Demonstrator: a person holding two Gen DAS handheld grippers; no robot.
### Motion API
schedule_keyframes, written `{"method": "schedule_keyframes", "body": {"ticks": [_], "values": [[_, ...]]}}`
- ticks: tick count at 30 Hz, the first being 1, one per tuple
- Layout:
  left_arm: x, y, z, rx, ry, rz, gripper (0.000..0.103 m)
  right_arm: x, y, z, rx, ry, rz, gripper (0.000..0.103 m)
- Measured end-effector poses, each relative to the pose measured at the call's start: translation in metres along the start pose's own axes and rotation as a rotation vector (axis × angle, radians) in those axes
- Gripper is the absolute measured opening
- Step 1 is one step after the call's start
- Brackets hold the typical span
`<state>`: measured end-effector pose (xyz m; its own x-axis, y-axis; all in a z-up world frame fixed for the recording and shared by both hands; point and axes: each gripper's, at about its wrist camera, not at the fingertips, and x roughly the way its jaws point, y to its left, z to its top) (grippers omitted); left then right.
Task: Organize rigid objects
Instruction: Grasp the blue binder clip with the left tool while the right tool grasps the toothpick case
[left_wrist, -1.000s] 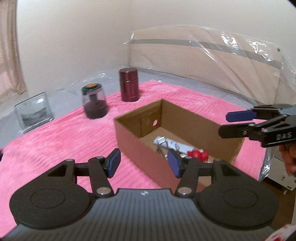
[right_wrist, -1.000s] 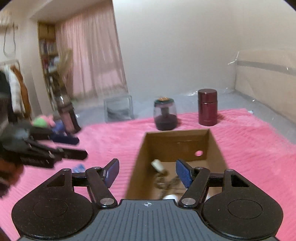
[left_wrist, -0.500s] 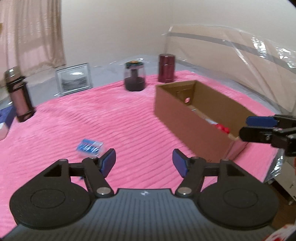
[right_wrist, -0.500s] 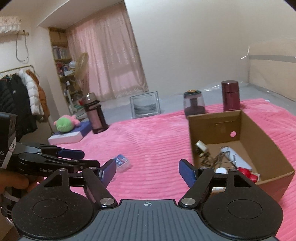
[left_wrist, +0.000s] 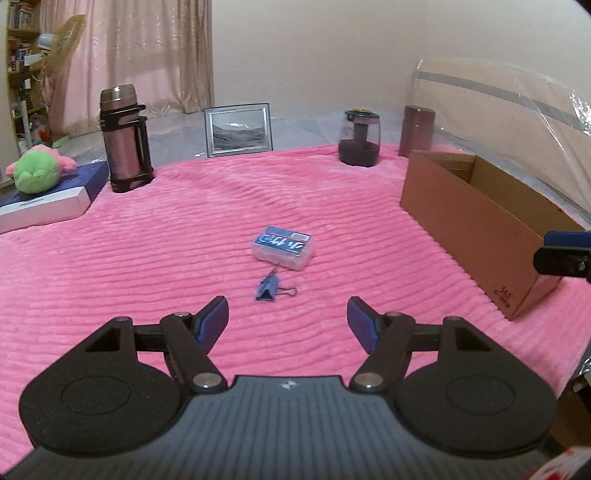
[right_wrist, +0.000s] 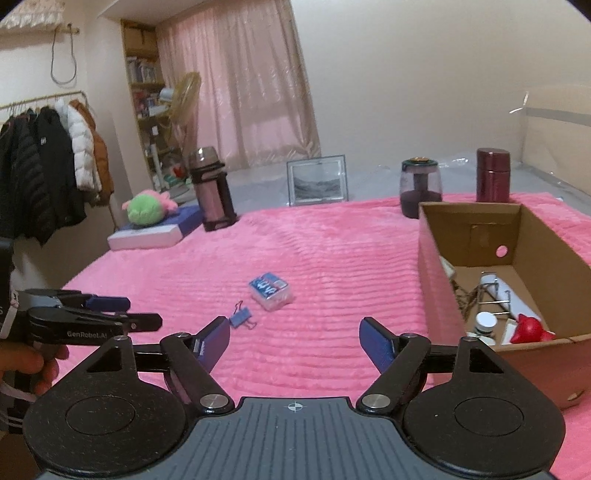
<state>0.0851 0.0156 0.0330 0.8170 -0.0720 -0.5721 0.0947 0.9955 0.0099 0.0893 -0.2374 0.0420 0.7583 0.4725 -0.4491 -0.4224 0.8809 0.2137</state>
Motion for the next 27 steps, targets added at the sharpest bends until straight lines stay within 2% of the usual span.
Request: {"method": "schedule_keyframes", "body": {"ticks": [5,15,19,22,27], "values": [[0.013,0.008,-0.002,0.002,-0.007,-0.016,0.067,0.021,0.004,-0.006,-0.003,0.022,-0.001,0.075],[0.060,0.025,-0.006,-0.034,0.034,-0.051,0.065,0.067,0.004,-0.014,0.005,0.070,-0.003,0.075],[0.085,0.030,-0.006,-0.046,0.051,-0.076,0.057,0.085,0.001,-0.015,0.007,0.085,-0.001,0.075],[0.104,0.032,-0.004,-0.037,0.062,-0.077,0.056,0.100,-0.001,-0.015,0.006,0.092,0.002,0.075],[0.139,0.038,0.000,-0.036,0.087,-0.087,0.048,0.127,-0.005,-0.014,-0.006,0.102,0.002,0.075]]}}
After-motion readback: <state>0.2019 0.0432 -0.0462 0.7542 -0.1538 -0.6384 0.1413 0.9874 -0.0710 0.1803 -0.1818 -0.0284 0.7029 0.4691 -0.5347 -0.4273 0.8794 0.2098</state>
